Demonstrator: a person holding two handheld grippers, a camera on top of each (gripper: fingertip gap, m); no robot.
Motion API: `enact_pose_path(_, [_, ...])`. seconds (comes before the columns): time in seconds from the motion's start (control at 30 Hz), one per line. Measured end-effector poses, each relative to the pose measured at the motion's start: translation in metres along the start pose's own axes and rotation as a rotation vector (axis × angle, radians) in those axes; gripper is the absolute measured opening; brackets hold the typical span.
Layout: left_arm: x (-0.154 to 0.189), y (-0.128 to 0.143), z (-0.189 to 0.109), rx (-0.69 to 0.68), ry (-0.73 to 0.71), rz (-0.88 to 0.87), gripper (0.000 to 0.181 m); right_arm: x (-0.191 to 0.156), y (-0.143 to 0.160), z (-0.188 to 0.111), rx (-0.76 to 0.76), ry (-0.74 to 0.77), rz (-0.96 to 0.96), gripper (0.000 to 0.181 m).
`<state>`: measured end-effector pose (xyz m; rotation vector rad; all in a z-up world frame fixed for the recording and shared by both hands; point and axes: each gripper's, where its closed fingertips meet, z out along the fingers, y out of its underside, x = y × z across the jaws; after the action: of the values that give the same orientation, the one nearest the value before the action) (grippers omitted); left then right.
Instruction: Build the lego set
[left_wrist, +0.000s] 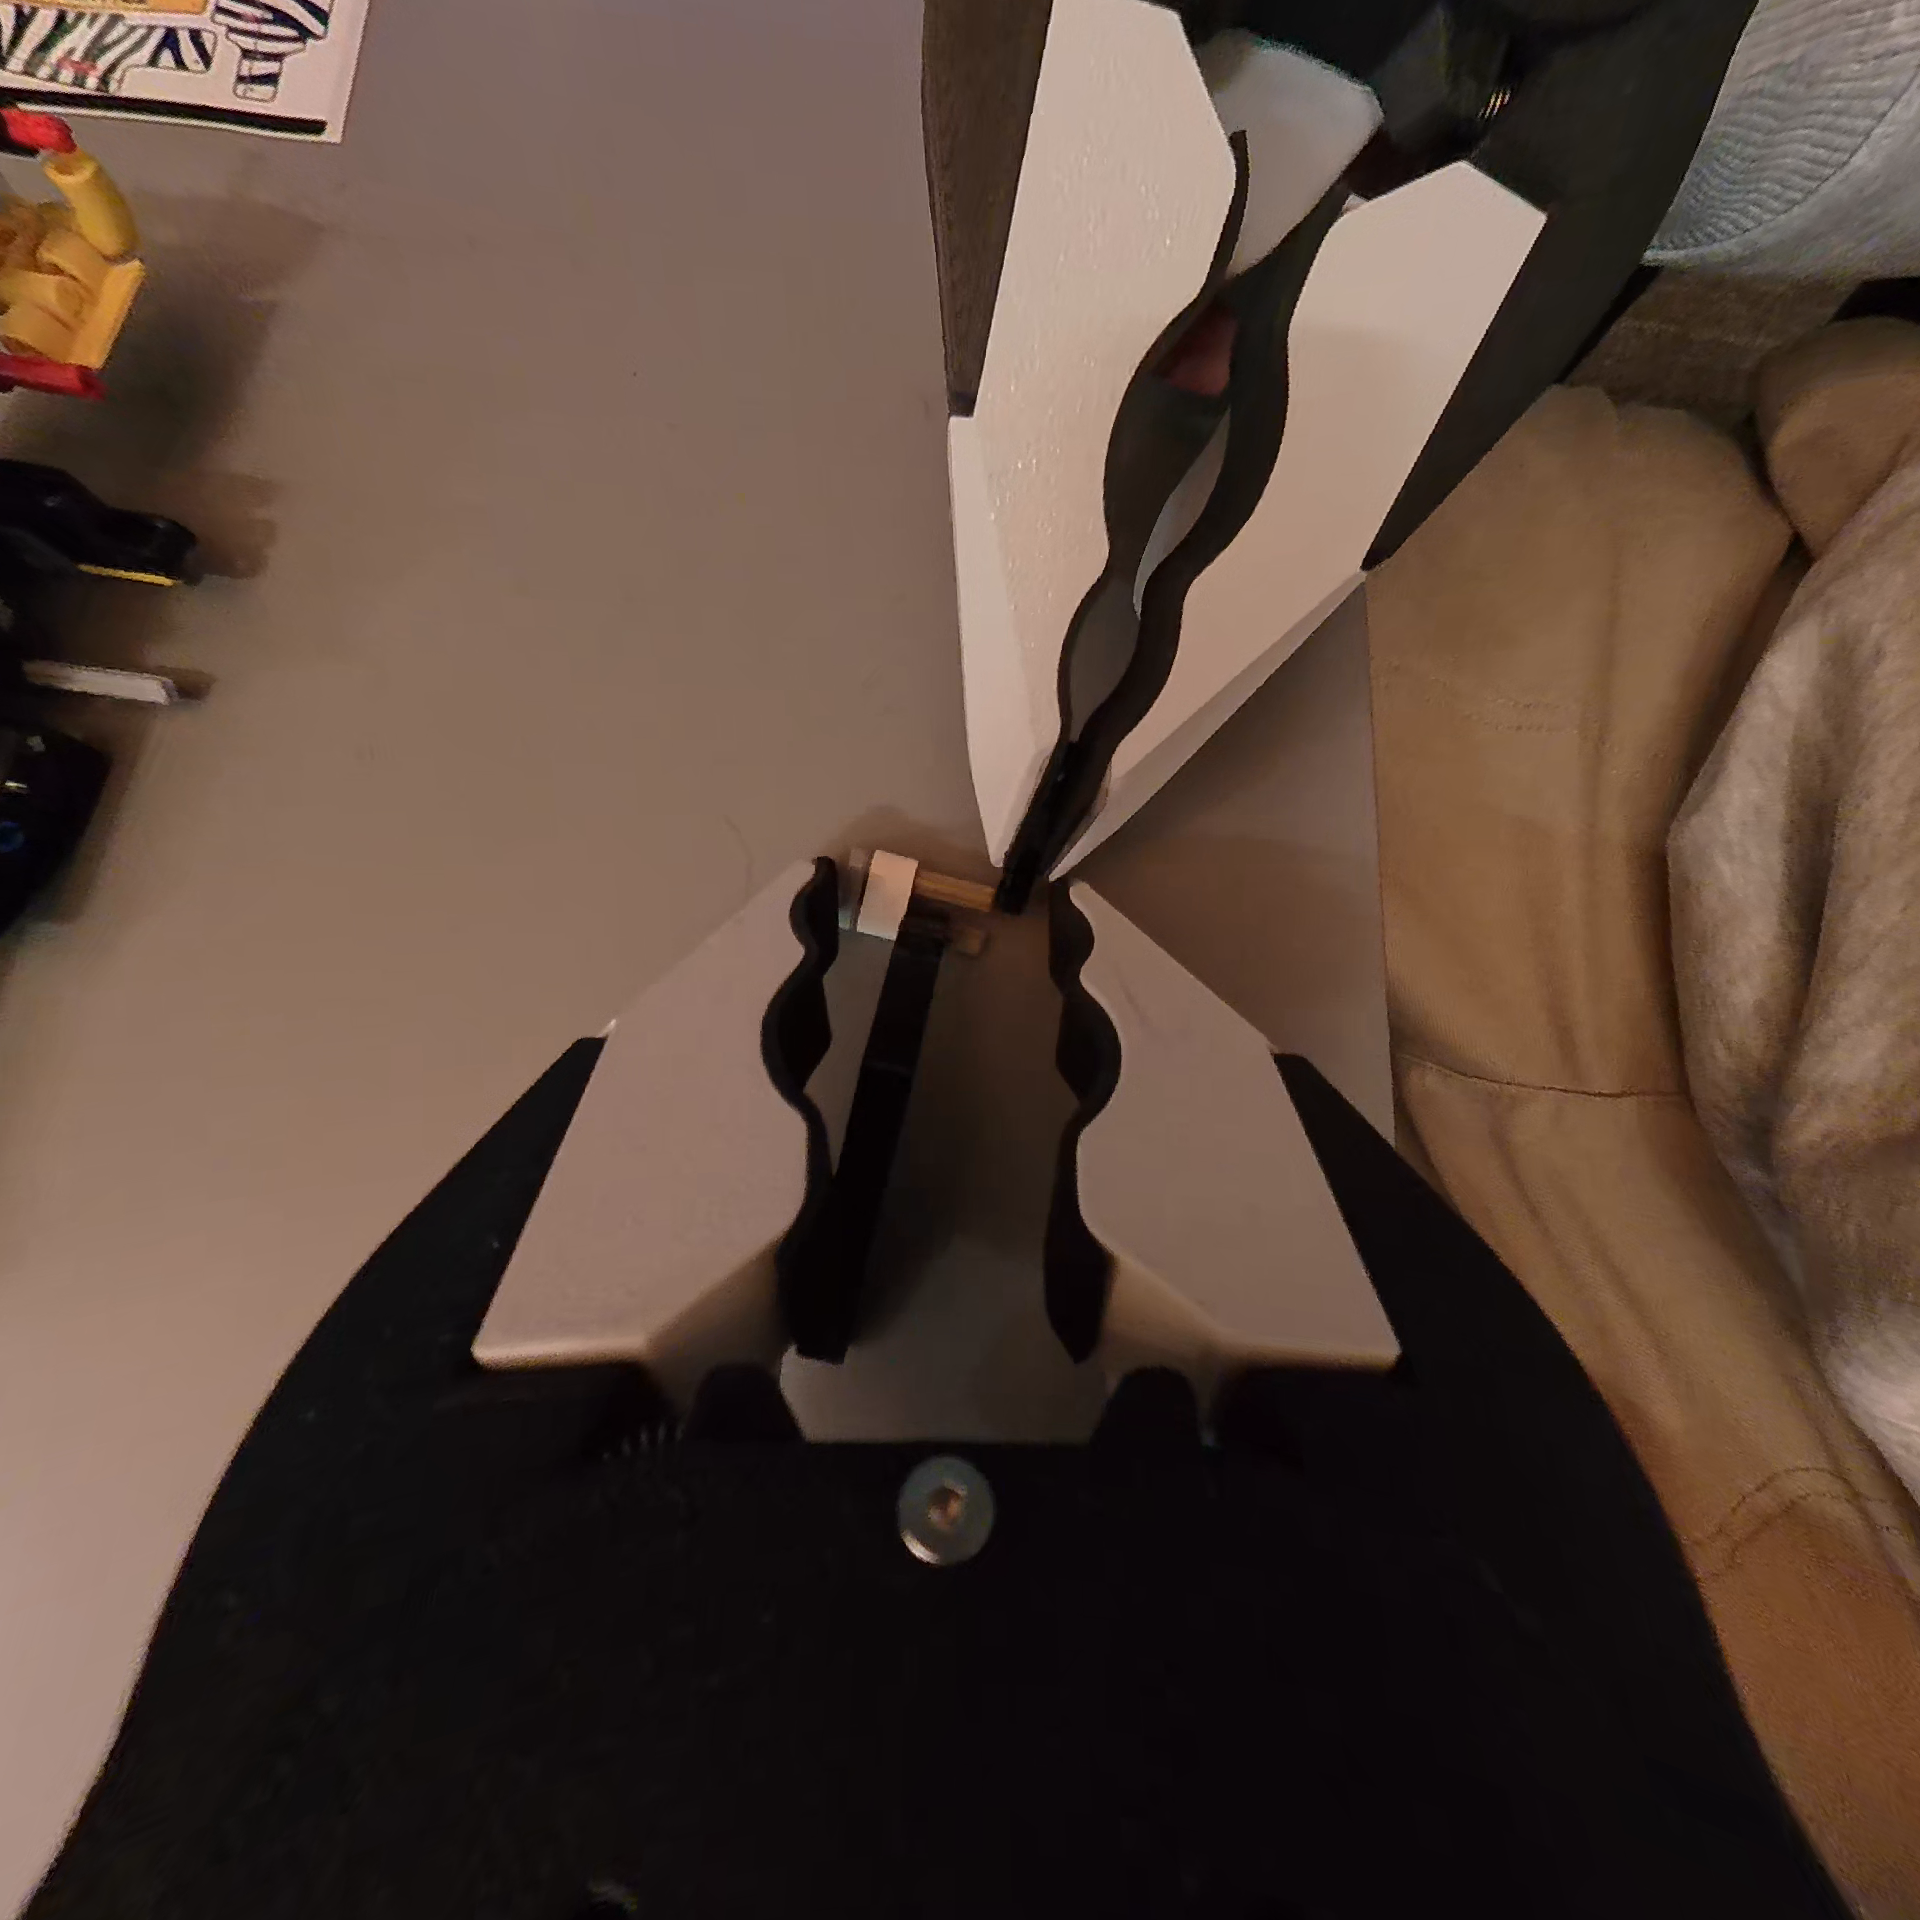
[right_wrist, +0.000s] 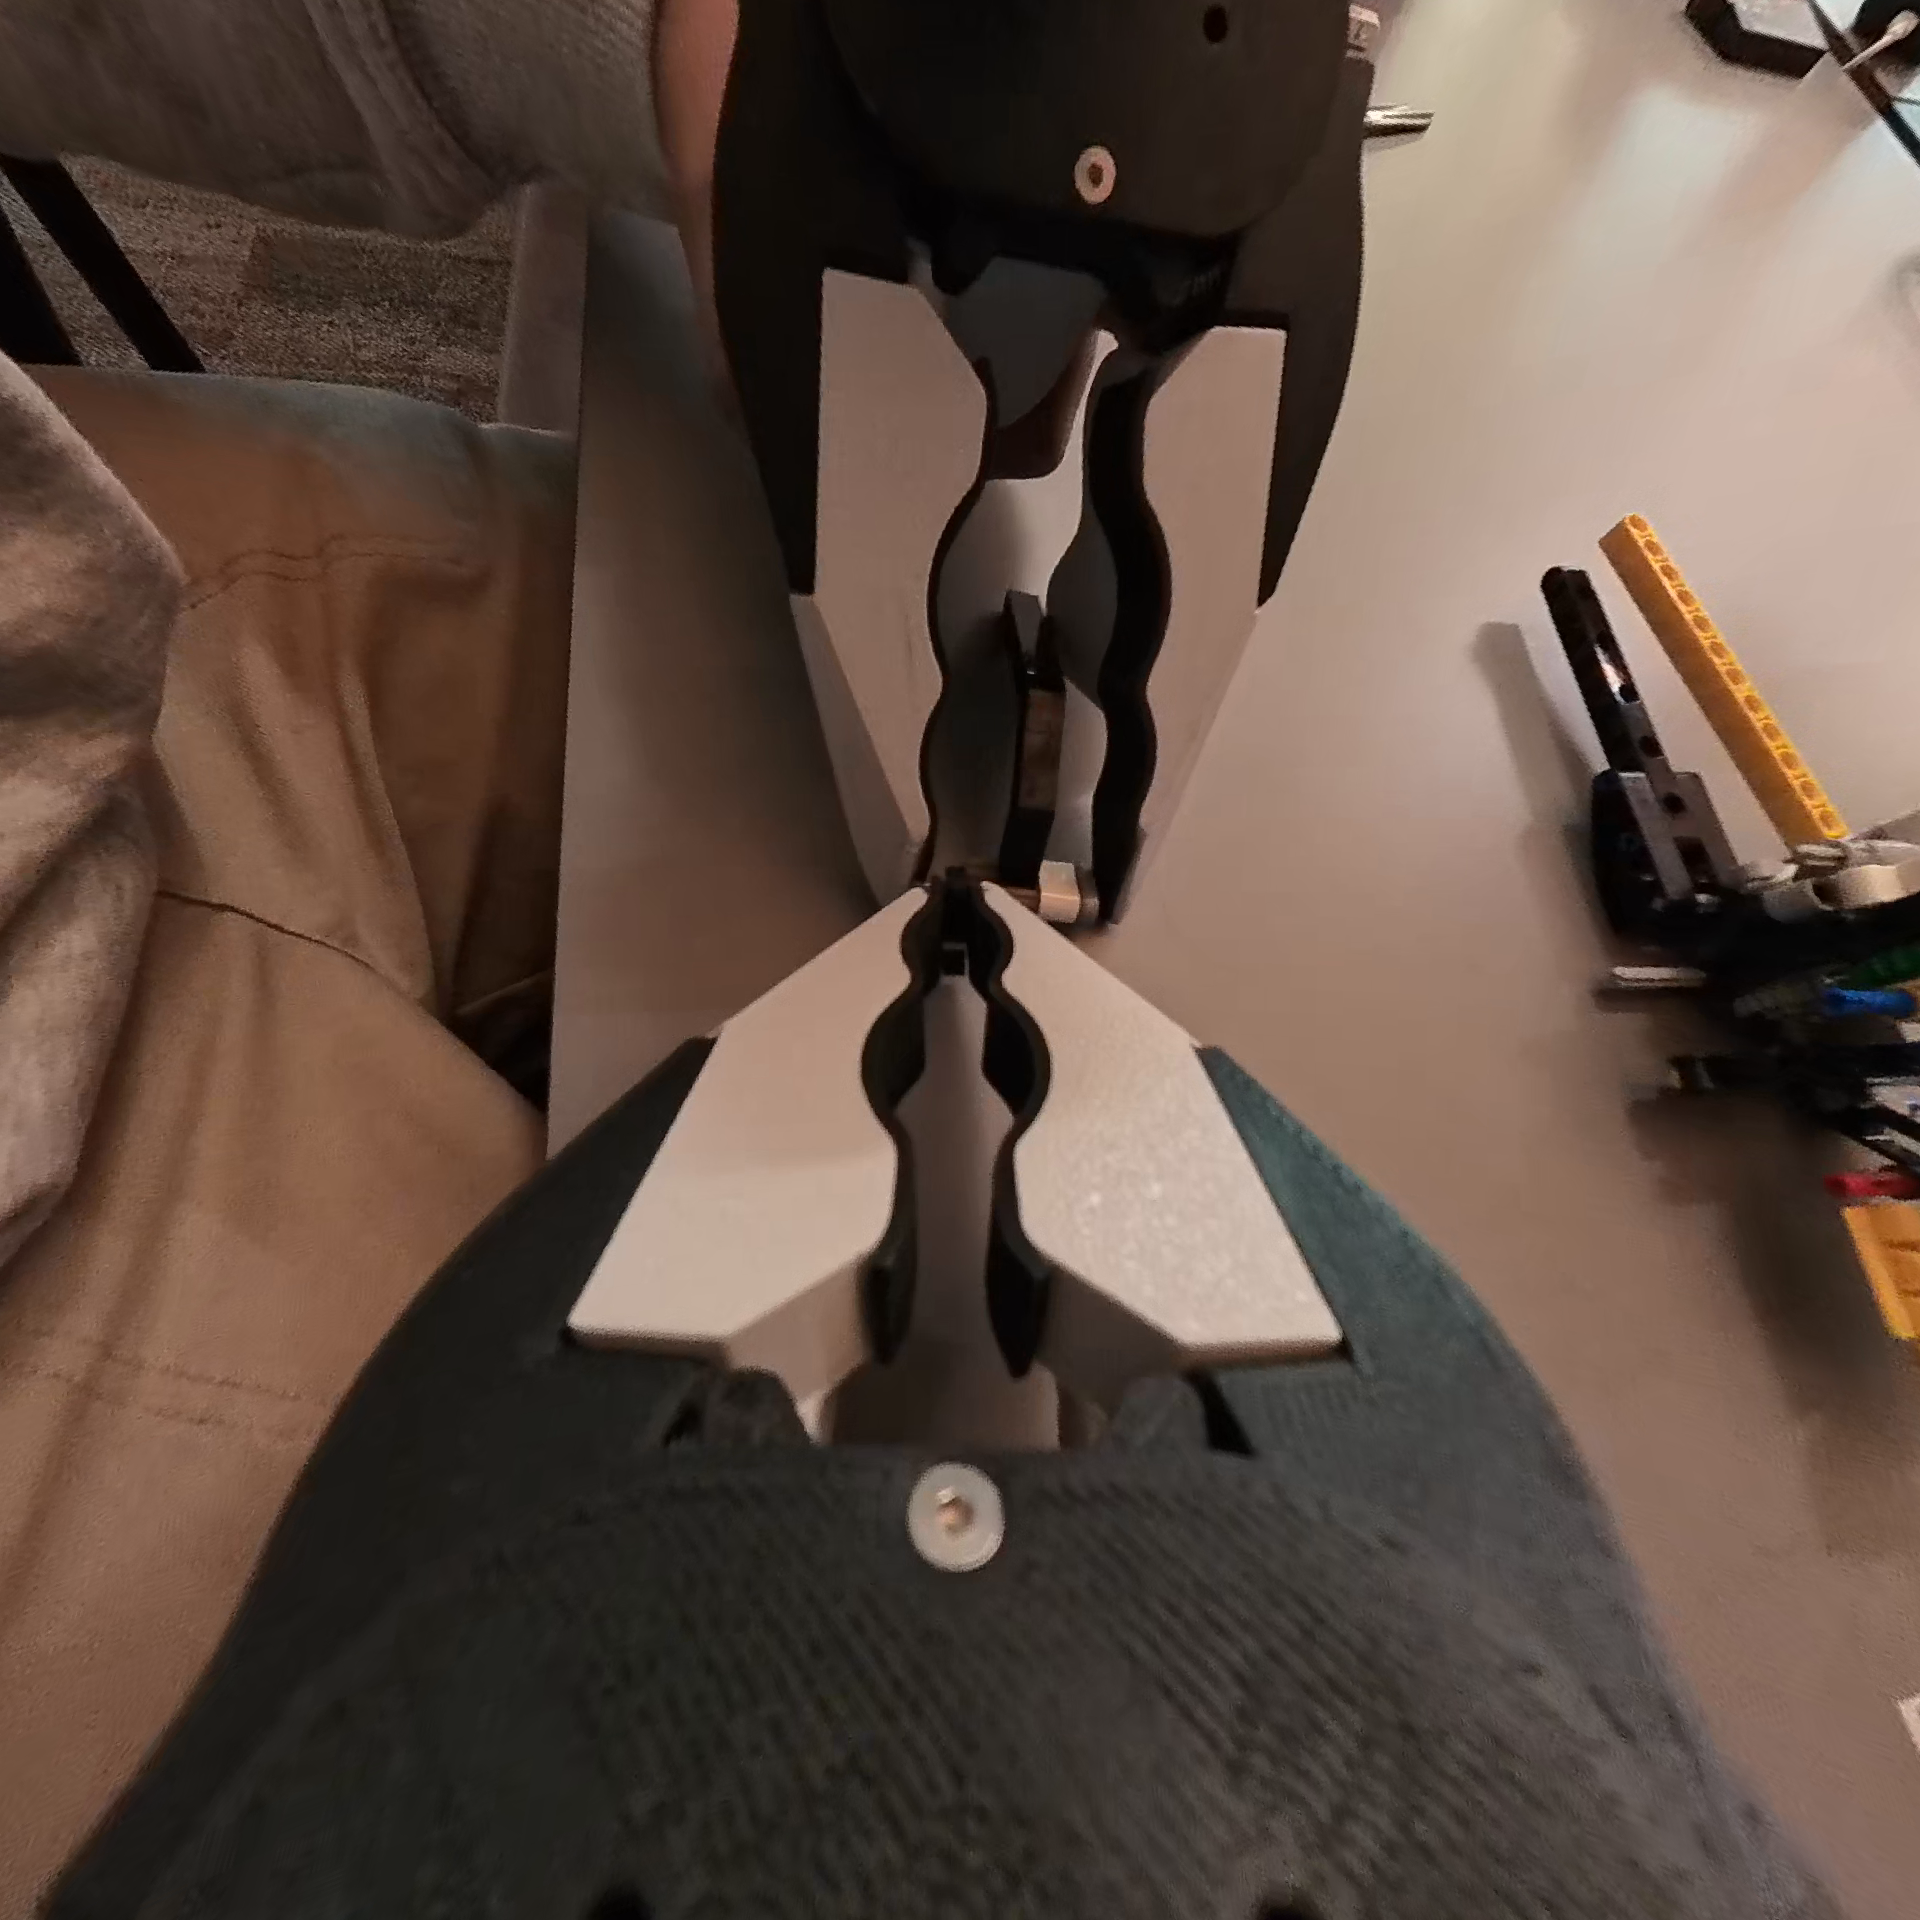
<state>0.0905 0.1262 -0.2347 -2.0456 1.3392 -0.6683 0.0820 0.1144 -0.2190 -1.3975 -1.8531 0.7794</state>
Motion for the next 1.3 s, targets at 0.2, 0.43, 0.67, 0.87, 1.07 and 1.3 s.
enact_pose_path(0.2, [0.0,0.001,-0.001,0.001,0.001,-0.007,0.039,-0.001,0.001,0.002,-0.017,-0.001,0.003,0.003])
enact_pose_path(0.43, [0.001,0.002,-0.002,-0.001,0.007,0.002,0.032,-0.002,0.0,0.001,-0.005,-0.019,0.018,0.002])
enact_pose_path(0.67, [0.001,0.002,-0.002,-0.001,0.007,0.002,0.032,-0.007,0.005,-0.007,0.009,-0.075,-0.004,0.002])
enact_pose_path(0.87, [0.001,0.002,-0.002,-0.002,0.006,0.005,0.033,-0.005,0.008,-0.015,0.046,-0.142,-0.097,0.002])
enact_pose_path(1.07, [0.001,0.002,-0.001,-0.003,-0.004,0.011,0.035,-0.006,0.008,-0.014,0.057,-0.208,-0.197,0.002])
enact_pose_path(1.3, [0.0,0.001,0.0,-0.002,-0.011,0.006,0.036,-0.005,0.008,-0.014,0.069,-0.218,-0.24,0.002])
